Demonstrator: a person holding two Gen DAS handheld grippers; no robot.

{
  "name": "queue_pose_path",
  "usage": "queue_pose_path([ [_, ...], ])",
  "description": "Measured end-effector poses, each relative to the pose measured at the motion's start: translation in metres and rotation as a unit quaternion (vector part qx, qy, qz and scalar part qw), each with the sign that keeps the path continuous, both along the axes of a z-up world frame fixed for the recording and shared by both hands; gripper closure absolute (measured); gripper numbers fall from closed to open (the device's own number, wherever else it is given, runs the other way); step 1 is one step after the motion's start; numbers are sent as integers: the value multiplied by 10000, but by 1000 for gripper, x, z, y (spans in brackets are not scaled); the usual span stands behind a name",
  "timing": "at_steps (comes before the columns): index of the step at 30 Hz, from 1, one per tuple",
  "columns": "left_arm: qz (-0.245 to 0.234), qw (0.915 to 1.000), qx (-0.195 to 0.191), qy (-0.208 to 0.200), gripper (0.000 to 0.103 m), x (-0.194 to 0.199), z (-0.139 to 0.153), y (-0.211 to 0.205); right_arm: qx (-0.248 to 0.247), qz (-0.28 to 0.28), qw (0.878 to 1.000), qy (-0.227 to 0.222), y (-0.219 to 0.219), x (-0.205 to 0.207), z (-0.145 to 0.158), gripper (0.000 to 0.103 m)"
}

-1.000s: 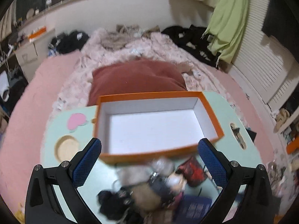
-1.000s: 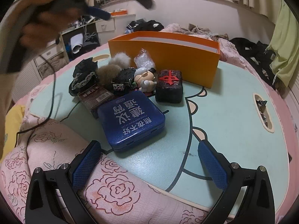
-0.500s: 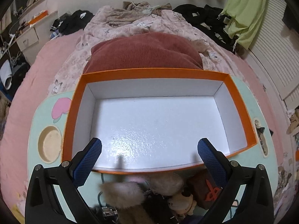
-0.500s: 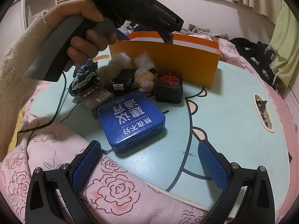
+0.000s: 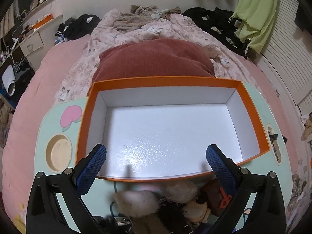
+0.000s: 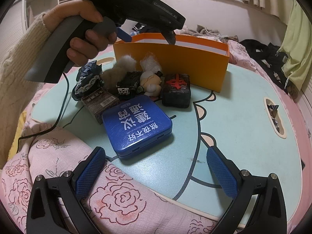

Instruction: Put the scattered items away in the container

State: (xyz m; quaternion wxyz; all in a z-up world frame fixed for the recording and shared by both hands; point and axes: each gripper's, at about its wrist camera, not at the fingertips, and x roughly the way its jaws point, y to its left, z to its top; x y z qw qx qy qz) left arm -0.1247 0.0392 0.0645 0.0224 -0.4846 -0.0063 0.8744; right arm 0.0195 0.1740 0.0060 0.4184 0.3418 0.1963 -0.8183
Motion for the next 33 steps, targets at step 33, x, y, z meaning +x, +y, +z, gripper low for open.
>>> queue_pose_path([
  [33,-1050,9833,1403,498,1,101,43,-30,-13,3,10000,4,0,0,-1,0],
])
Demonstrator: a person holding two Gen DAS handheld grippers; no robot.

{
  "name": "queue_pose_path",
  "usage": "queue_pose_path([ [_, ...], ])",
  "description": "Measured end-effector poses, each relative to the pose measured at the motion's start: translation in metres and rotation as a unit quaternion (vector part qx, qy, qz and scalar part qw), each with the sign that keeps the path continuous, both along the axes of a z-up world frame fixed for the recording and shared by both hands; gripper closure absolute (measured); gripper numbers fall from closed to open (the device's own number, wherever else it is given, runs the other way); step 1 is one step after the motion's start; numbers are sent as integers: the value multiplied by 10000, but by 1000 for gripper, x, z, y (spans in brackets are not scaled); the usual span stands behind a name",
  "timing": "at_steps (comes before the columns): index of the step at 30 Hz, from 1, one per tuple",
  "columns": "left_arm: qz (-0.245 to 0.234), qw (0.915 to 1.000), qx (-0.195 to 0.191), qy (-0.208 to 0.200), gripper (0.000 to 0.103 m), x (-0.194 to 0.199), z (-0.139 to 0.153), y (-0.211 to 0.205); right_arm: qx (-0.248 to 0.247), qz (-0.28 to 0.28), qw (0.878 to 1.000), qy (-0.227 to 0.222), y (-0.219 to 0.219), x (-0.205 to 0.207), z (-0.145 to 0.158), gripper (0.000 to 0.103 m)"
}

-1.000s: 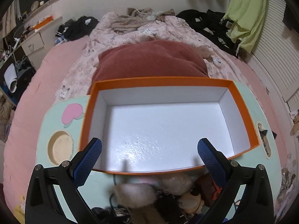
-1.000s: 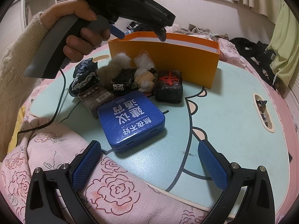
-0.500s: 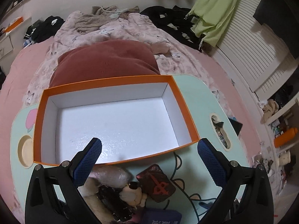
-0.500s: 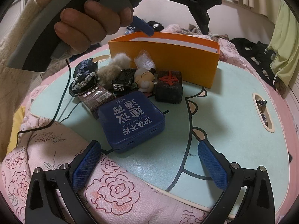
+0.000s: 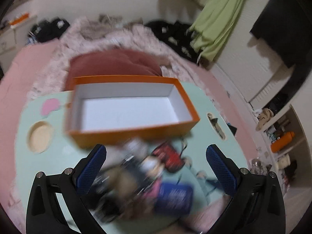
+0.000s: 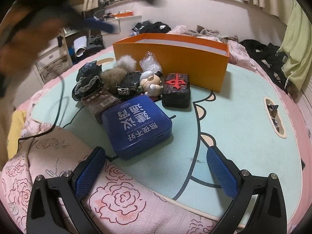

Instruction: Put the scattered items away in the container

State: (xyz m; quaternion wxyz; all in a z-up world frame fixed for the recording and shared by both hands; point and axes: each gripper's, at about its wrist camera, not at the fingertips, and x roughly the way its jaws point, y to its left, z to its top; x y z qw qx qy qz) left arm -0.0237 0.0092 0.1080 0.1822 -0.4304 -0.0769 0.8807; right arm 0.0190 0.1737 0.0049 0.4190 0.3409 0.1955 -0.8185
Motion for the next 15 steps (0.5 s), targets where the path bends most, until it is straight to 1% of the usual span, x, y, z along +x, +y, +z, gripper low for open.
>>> queue_pose_path([
  [1,126,9997,-116,158,1,18,-2,-15,-1,1,10000,-1,0,0,0,0],
  [2,251,9991,-250,231,1,30,-6,-26,1,1,10000,-2,0,0,0,0],
  [3,389,9979,-451,238,1,46,-16,-39,0,0,10000,-1,0,0,0,0],
  [5,445,9968,-647,148,1,62,-34,-52,-1,0,10000,0,0,0,0,0],
  [6,446,9968,-663,40,1,70,-48,-58,-2,2,10000,-1,0,0,0,0],
  [9,321,9983,-424,-218,1,82,-79,-58,-7,4,10000,-1,0,0,0,0],
  [11,269,9978,-509,-334,1,86,-97,-52,-2,2,10000,-4,0,0,0,0],
  [12,297,9962,-816,-96,1,91,-101,-44,-6,3,10000,7,0,0,0,0],
  [14,324,9907,-1315,122,0,93,-107,-29,3,0,10000,-2,0,0,0,0],
  [15,308,9902,-1320,328,0,96,-108,-24,0,-1,10000,2,0,0,0,0],
])
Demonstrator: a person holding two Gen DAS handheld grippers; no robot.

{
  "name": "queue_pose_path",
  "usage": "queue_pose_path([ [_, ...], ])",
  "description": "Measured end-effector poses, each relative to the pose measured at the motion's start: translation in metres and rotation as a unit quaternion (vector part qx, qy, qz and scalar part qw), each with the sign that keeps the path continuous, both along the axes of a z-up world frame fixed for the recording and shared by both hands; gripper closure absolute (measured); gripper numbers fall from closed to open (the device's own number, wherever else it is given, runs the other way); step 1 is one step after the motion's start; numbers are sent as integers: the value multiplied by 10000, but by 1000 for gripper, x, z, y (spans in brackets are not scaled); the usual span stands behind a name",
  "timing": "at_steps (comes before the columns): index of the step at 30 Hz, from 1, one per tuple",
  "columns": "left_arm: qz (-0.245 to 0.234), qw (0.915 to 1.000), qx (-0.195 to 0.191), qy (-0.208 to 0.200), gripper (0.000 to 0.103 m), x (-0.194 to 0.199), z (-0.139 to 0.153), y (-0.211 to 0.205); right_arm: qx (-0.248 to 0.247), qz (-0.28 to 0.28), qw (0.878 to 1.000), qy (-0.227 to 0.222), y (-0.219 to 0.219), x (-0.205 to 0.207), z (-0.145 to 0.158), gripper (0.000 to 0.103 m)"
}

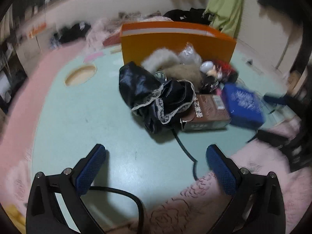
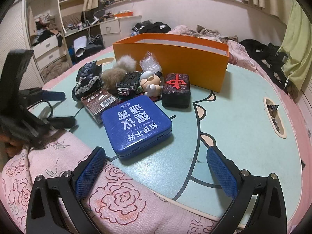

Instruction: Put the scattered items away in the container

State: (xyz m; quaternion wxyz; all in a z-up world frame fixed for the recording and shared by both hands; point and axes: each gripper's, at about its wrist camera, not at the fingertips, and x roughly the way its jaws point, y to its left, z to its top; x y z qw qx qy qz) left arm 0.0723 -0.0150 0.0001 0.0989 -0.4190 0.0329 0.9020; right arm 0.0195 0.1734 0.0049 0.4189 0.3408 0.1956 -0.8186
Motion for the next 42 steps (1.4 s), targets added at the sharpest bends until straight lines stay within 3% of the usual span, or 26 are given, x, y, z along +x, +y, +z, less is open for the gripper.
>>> queue_pose_path([
  [12,82,9996,109,246,0,7,-6,-6,-3,3,10000,-4,0,0,-1,0],
  [37,425,9987,81,252,0,4,-6,-9,88,-27,10000,13,-3,0,0,0],
  [42,425,9987,82,253,0,4,-6,-8,175,181,9996,-123,-13,-8,2,0],
])
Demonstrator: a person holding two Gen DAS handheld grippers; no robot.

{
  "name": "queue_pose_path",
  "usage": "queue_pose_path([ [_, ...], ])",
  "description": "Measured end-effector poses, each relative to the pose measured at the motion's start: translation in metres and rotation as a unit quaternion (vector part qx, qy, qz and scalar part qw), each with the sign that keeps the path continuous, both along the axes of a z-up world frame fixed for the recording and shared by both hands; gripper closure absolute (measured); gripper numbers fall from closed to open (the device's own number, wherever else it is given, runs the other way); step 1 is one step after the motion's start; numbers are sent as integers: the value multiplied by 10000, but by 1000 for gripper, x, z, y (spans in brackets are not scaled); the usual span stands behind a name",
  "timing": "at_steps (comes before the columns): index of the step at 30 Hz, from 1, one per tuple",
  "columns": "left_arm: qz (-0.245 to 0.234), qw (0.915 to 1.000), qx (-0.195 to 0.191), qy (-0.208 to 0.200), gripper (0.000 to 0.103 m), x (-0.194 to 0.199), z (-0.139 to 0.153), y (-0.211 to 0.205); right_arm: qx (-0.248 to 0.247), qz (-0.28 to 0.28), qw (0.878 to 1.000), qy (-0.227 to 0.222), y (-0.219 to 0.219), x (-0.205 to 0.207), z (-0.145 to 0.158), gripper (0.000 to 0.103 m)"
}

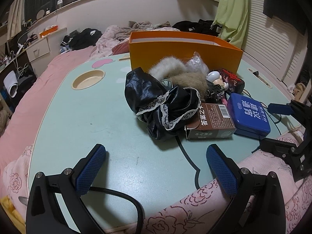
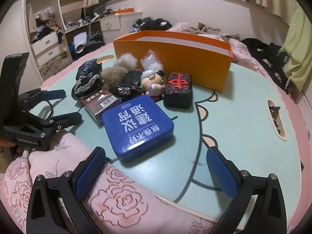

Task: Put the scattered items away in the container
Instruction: 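Grasp the blue tin with the right gripper while the left grasps the black lace cloth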

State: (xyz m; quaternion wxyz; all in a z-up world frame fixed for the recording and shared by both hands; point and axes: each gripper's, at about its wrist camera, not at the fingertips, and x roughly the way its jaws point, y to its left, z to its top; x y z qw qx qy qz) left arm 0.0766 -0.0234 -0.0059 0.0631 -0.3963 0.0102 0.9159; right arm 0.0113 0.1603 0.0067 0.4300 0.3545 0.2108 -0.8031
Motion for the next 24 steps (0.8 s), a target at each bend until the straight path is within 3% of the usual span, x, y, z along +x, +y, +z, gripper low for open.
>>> queue_pose_path([
  [8,-30,10000,19,25,0,1,1,1,297,537,9978,256,-45,-4,3,2],
  [10,-22,10000,25,28,0,1,2,1,310,622,9975,153,-49,-6,-1,24],
  [13,14,9999,156,8,0,0,6,-3,-18,631,9979,115,-36,-4,-1,35],
  [18,82,9992,322,204,0,-8,26,-8,-646,538,9964,109,-12,0,7,37],
  [22,274,9978,552,261,1,-32,38,-15,-717,421,9965,90,-9,-1,8,37],
  [24,463,9964,712,38,14,-47,34,-23,-559,312,9979,19,-11,-4,4,37],
])
